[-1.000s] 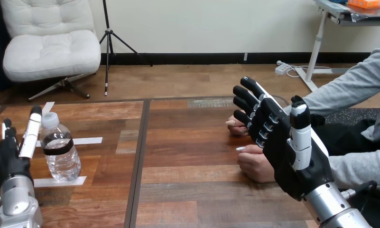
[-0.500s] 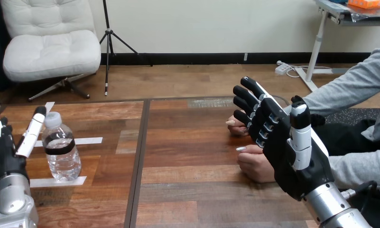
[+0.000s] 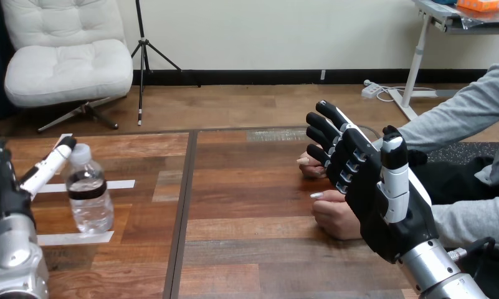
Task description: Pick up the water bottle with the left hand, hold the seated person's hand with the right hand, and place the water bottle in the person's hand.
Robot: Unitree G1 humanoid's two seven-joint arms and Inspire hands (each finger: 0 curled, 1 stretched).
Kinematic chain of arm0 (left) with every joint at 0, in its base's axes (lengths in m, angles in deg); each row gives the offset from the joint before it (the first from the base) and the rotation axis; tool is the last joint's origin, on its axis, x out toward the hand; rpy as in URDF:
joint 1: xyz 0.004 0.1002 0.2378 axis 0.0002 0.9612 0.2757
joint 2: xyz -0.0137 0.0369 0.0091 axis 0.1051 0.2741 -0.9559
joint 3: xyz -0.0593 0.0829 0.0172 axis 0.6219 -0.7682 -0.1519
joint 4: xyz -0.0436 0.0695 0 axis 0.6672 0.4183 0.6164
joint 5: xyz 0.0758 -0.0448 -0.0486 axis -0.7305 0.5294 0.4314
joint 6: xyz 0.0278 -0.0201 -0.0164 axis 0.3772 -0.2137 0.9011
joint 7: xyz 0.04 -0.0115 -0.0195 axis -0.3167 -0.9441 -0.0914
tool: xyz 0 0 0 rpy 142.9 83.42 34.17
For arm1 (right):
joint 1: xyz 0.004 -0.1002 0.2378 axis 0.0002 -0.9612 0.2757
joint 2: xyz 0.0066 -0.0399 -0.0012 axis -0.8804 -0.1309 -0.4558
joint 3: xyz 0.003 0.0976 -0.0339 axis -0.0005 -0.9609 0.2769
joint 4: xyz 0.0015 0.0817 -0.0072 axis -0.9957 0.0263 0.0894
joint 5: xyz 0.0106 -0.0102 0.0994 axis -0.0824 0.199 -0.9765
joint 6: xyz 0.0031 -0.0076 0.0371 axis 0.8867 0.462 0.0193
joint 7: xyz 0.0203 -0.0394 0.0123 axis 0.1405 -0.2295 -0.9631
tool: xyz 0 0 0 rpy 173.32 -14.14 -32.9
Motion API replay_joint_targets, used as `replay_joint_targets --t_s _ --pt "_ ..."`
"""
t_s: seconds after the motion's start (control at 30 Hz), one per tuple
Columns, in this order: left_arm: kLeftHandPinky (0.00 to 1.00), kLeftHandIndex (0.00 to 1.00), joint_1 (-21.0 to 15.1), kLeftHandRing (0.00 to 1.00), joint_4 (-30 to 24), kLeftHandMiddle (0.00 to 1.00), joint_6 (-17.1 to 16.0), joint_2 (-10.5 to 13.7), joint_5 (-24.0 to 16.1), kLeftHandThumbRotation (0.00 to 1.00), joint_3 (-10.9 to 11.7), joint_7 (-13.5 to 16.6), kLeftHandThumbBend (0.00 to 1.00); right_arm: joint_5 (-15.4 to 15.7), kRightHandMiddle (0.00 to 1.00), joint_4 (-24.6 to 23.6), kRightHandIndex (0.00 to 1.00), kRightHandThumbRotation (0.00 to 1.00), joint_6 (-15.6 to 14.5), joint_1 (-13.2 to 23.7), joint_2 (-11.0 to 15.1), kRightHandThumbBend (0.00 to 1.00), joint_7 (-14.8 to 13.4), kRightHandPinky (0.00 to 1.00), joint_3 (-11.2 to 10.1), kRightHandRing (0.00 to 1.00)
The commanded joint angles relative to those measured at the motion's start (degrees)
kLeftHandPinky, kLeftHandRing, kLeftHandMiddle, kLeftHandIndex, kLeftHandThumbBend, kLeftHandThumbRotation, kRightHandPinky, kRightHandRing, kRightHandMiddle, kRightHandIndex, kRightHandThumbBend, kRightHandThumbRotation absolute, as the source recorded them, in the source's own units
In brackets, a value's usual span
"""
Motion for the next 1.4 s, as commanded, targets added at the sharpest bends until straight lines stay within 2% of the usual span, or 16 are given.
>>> replay_joint_targets --t_s 0.0,0.23,0.53,0.67,0.97,1.07,1.13,1.37 --pt "1.0 1.0 -2.83 1.0 0.0 1.0 -0.39 0.62 -1.87 0.24 -2.12 0.72 1.0 -0.36 0.96 -2.1 0.97 1.0 0.61 2.24 -0.34 1.0 -0.11 1.0 -0.87 0.98" --pt "1.0 1.0 -2.87 1.0 0.07 1.0 -0.07 0.89 -2.86 0.2 -3.03 1.6 1.0 -0.32 0.96 -2.26 0.97 1.0 0.45 2.16 -0.28 1.0 -0.18 1.0 -0.86 0.99" --pt "1.0 1.0 -2.76 1.0 0.38 1.0 -1.13 0.91 -2.21 0.14 -2.86 1.05 1.0 -0.66 0.96 -2.35 0.97 1.0 0.4 2.12 -0.34 1.0 -0.04 1.0 -0.91 0.98" --pt "1.0 1.0 -2.71 1.0 0.59 1.0 -1.18 0.91 -2.07 0.16 -2.75 0.89 1.0 -0.52 0.96 -2.22 0.97 1.0 0.62 2.09 -0.33 1.0 -0.02 1.0 -0.93 0.98" --pt "1.0 1.0 -2.47 1.0 0.59 1.0 -1.82 0.37 -0.18 0.3 -1.34 -0.58 1.0 -0.57 0.96 -2.52 0.97 1.0 0.25 2.03 -0.34 1.0 -0.23 1.0 -0.92 0.98" --pt "1.0 1.0 -2.44 1.0 0.47 1.0 -1.46 0.28 0.15 0.38 -1.21 -0.97 1.0 -0.48 0.96 -2.4 0.96 1.0 0.44 2.09 -0.29 1.0 -0.11 1.0 -0.9 0.98" --pt "1.0 1.0 -2.43 1.0 0.49 1.0 -1.16 0.25 0.48 0.48 -1.02 -1.4 1.0 -0.44 0.96 -2.31 0.96 1.0 0.54 2.14 -0.26 1.0 -0.03 1.0 -0.89 0.98" --pt "1.0 1.0 -2.1 1.0 0.53 1.0 -1.79 0.24 0.17 0.69 -1.41 -0.91 0.98 -0.61 0.96 -2.18 0.97 1.0 0.58 2.2 -0.33 1.0 0.12 1.0 -0.9 0.98"
